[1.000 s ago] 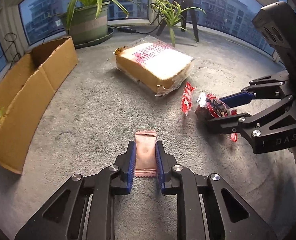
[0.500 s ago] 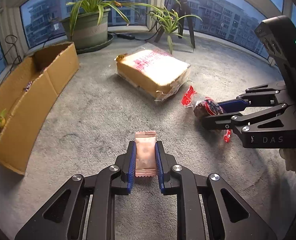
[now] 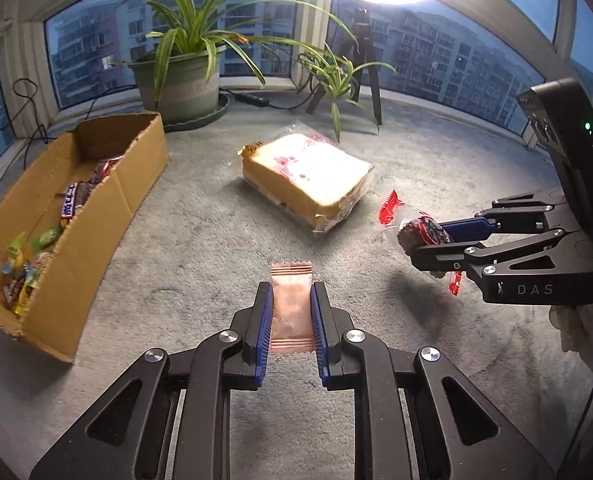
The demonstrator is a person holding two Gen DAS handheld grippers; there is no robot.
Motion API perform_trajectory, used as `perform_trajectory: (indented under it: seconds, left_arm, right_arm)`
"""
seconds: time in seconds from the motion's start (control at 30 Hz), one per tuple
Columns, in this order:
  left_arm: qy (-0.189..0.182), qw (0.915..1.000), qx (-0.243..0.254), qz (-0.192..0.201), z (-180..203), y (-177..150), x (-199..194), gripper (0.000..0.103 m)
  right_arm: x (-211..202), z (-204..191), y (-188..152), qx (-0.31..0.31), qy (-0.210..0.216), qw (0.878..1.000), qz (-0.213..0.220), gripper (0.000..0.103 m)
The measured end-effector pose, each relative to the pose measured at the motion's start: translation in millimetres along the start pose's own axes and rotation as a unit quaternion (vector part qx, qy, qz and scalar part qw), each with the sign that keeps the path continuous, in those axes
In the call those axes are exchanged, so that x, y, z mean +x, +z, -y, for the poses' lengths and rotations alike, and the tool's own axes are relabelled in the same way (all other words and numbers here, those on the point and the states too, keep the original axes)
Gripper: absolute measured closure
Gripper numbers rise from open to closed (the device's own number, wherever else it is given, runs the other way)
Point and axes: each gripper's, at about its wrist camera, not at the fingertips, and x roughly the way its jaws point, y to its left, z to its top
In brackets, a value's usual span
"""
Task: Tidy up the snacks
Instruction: 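Lift both held snacks, carry them over the box and open both tools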
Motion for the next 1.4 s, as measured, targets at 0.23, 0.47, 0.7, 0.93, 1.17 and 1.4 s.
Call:
perform_trajectory:
  seconds: [0.23,0.47,0.7,0.93,1.17,1.4]
  left_arm:
    - [-0.013,0.9998,-0.015,0.010,-24.3,-2.1,-20.7,0.086]
    - [-0.013,0.9991,-0.031,0.026,-59.1,2.7,-41.6,0.086]
    - [0.006,0.9977,-0.051,0.045,-112.6,10.2,-65.2,0.086]
    - [0.031,0.9959,-0.068,0.051,-169.8,23.2,-74.1,0.086]
    - [0.040,0.9944,-0.083,0.052,-210.5,37.3,-67.2,0.086]
    - [0.043,0.9941,-0.091,0.042,-233.2,50.2,-47.2,0.086]
  right_arm:
    - [-16.9,-7.1,2.4,0.020,-0.010,1.000,0.016,0.068]
    - [-32.7,-33.7,23.9,0.022,-0.008,0.999,0.041,0.068]
    - [-34.5,-71.8,64.4,0.008,0.003,0.998,0.065,0.068]
    - [-19.4,-114.9,114.6,-0.011,0.019,0.996,0.084,0.068]
    - [6.1,-150.0,158.1,-0.024,0.036,0.996,0.082,0.068]
    - [43.5,-173.7,182.9,-0.025,0.043,0.997,0.063,0.068]
